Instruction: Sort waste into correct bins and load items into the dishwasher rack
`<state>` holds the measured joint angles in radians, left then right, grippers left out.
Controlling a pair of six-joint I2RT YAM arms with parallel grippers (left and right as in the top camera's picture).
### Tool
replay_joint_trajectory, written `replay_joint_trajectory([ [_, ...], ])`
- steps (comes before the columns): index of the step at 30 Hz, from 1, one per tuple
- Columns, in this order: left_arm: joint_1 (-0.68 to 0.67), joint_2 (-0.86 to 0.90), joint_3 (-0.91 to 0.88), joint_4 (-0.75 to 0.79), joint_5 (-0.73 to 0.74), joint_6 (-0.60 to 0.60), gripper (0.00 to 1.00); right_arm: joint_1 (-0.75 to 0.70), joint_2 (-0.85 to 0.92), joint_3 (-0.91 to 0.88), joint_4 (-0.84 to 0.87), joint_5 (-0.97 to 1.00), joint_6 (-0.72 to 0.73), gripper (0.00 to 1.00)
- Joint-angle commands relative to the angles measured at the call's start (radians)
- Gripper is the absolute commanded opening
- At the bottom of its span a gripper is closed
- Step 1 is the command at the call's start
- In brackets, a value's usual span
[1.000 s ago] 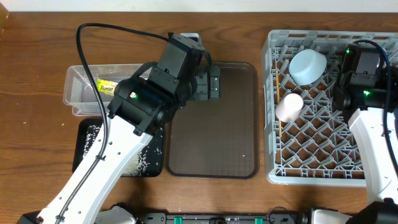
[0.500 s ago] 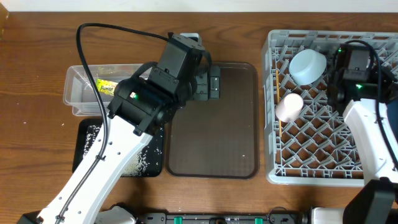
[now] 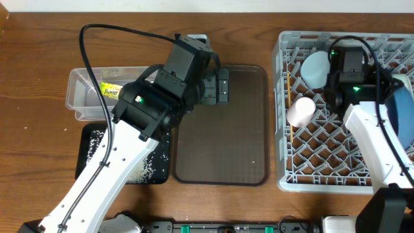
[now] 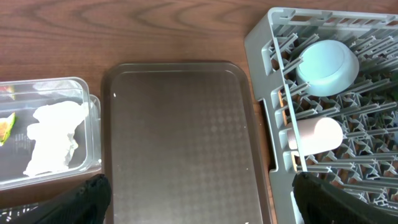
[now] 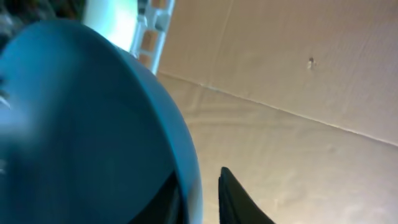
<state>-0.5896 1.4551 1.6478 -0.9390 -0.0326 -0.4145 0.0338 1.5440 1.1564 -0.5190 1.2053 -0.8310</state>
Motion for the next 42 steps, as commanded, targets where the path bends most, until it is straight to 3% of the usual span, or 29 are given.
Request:
replay_joint_trajectory([
  [1,0.002,0.002,0.003,-0.003,-0.005,0.01,0.96,0.026,0.005,0.006,-0.003,-0.011,0.266,0.2],
  [7,0.002,0.002,0.003,-0.003,-0.005,0.01,0.96,0.042,0.005,0.006,-0.1,-0.14,0.485,0.24],
  [10,0.002,0.002,0.003,-0.003,-0.005,0.01,0.96,0.042,0.005,0.006,-0.177,-0.32,0.543,0.33],
  [14,0.002,0.002,0.003,-0.003,-0.005,0.01,0.96,0.042,0.005,0.006,-0.216,-0.568,0.596,0.56],
  [16,0.002,0.002,0.003,-0.003,-0.005,0.01,0.96,0.042,0.005,0.006,-0.219,-0.647,0.65,0.6],
  [25,0.002,0.002,0.003,-0.003,-0.005,0.01,0.96,0.042,0.005,0.007,-0.238,-0.858,0.774,0.65],
  [34,0.002,0.002,0.003,-0.003,-0.005,0.01,0.96,0.042,-0.016,0.007,-0.233,-0.874,0.776,0.73],
  [37,0.002,0.002,0.003,-0.003,-0.005,0.01,0.96,0.042,-0.051,0.008,-0.219,-0.906,0.842,0.75],
  [40,0.002,0.002,0.003,-0.003,-0.005,0.01,0.96,0.042,-0.095,0.008,-0.202,-1.05,0.94,0.99],
  [42,0.002,0.002,0.003,-0.003,-0.005,0.01,0.96,0.042,-0.114,0.008,-0.2,-1.141,0.978,0.99],
])
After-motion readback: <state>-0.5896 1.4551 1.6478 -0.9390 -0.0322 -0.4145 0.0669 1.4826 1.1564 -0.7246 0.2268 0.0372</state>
